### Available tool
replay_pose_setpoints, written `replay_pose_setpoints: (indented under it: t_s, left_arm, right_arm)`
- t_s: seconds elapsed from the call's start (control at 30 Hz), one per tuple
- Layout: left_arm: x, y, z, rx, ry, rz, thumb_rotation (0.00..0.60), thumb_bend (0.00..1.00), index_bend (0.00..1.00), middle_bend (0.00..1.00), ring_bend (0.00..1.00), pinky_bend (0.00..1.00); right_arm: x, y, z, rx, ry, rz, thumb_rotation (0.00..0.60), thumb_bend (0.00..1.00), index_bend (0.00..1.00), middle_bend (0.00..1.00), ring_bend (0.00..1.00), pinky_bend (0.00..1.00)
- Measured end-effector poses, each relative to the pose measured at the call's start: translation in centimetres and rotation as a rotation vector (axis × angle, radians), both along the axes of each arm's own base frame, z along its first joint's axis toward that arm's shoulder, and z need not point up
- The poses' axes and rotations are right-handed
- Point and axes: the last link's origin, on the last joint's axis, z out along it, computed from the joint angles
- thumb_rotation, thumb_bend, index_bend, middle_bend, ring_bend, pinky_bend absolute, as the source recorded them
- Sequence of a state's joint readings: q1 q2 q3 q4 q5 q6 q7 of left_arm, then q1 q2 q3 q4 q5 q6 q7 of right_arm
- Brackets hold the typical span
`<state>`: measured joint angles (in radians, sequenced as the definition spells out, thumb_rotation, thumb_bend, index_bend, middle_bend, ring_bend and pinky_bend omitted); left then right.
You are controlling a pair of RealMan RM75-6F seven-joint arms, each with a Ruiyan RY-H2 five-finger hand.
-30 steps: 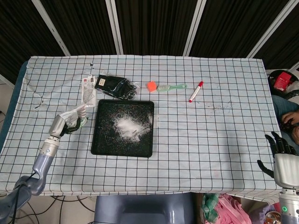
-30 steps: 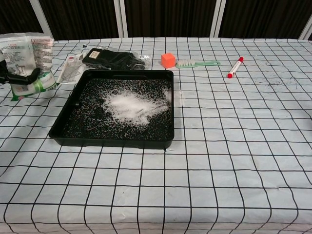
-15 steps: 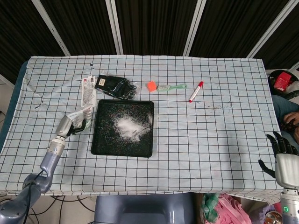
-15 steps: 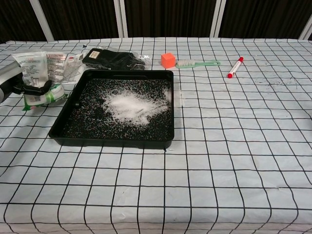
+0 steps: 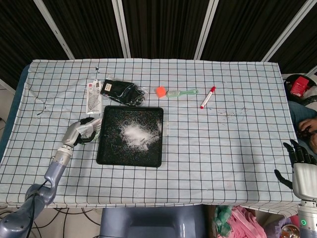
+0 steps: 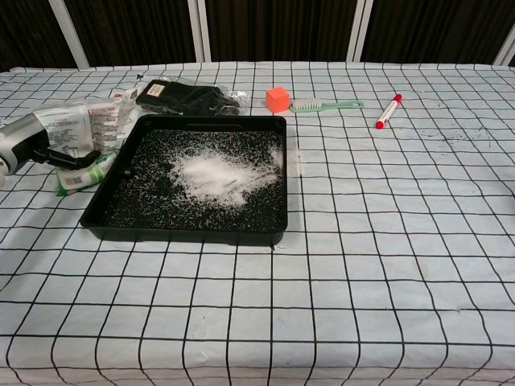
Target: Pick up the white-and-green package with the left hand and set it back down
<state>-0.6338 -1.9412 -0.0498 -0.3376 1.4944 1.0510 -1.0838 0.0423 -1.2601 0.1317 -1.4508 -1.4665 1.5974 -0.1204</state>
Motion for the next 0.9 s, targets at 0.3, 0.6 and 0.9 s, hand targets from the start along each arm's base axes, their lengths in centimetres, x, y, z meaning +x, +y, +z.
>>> replay_pose_setpoints:
  t_s: [0.3, 0.6, 0.9]
  left_arm:
    - [-0.2, -0.9, 1.4, 0.015, 0.021, -0.064, 0.6, 0.21, 0.16, 0.13, 0.05, 0.22]
    - [-1.2, -3.0, 4.4, 0.03, 0.097, -0.098, 0.6, 0.2, 0.15, 0.11, 0.02, 0.16]
    - [-2.0, -6.4, 8.6, 0.11, 0.417, -0.143, 0.6, 0.2, 0.14, 0.11, 0.02, 0.13]
  right_arm:
    - [0.3, 0.0, -0.2, 0.004, 0.001, 0.012, 0.6, 0.14, 0.17, 0.1, 0.17, 0.32]
    - [0.3, 0.0, 0.0, -0.002, -0.002, 0.008, 0.6, 0.14, 0.16, 0.1, 0.17, 0.32]
    - [0.2, 0.1, 0.2, -0.009, 0.0, 0.002, 0.6, 0.14, 0.17, 0.1, 0.17, 0.32]
